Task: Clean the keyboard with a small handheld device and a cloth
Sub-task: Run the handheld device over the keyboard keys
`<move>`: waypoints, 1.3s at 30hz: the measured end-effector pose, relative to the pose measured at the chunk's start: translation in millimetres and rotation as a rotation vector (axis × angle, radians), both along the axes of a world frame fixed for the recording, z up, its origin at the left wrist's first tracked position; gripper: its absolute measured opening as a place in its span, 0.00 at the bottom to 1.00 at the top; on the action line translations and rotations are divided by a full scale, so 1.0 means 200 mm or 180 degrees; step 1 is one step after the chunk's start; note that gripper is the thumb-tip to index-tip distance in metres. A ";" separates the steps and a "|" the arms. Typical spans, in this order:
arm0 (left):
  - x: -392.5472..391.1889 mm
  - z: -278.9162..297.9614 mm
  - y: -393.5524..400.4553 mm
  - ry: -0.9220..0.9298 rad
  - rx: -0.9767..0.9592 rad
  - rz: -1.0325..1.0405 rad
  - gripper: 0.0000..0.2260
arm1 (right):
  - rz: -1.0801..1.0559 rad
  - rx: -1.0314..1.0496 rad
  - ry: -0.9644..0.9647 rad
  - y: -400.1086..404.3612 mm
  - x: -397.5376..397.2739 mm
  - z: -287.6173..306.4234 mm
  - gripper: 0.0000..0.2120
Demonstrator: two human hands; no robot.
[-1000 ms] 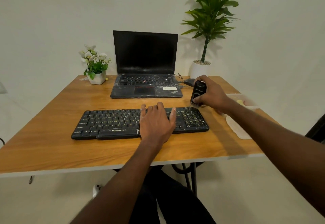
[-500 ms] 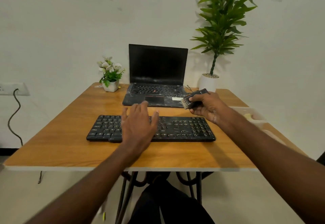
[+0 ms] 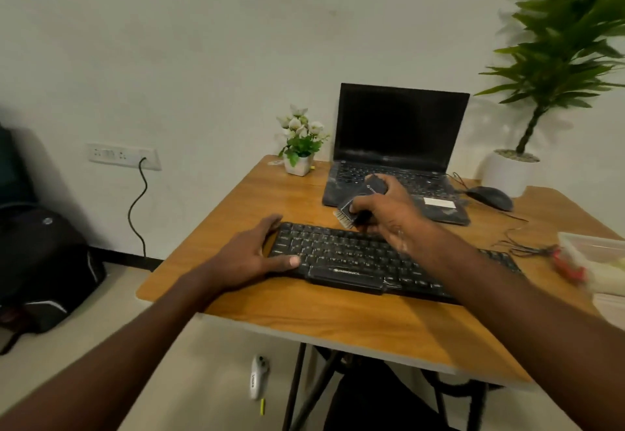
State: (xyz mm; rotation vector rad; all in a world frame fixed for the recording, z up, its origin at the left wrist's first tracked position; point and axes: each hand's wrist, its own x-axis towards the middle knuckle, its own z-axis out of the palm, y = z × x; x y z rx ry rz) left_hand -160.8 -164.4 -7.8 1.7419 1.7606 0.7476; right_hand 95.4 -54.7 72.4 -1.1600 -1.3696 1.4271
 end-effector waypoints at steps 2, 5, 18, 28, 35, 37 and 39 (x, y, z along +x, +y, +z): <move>-0.03 0.00 0.02 0.0118 -0.0118 -0.0039 0.58 | 0.0125 0.0036 -0.0143 0.01 -0.12 0.00 0.31; -0.05 0.00 0.05 0.0136 -0.0244 -0.0060 0.64 | 0.0279 0.0073 -0.0219 0.03 -0.27 0.00 0.34; -0.04 0.01 0.05 -0.0042 -0.0097 -0.0101 0.69 | 0.1372 0.2210 -0.1844 -0.04 -0.49 -0.08 0.37; -0.04 0.00 0.06 -0.0076 -0.0079 -0.0018 0.70 | 0.2118 0.2407 -0.2599 0.03 -0.49 0.05 0.37; -0.05 -0.02 0.06 -0.0184 -0.0086 -0.0013 0.71 | 0.1964 0.2264 -0.2293 0.01 -0.46 -0.01 0.36; -0.05 -0.02 0.07 -0.0144 -0.0104 0.0007 0.70 | 0.2080 0.2286 -0.2611 0.05 -0.45 0.03 0.36; -0.05 -0.02 0.07 -0.0135 -0.0123 0.0046 0.69 | 0.1969 0.2319 -0.2557 0.06 -0.48 0.05 0.35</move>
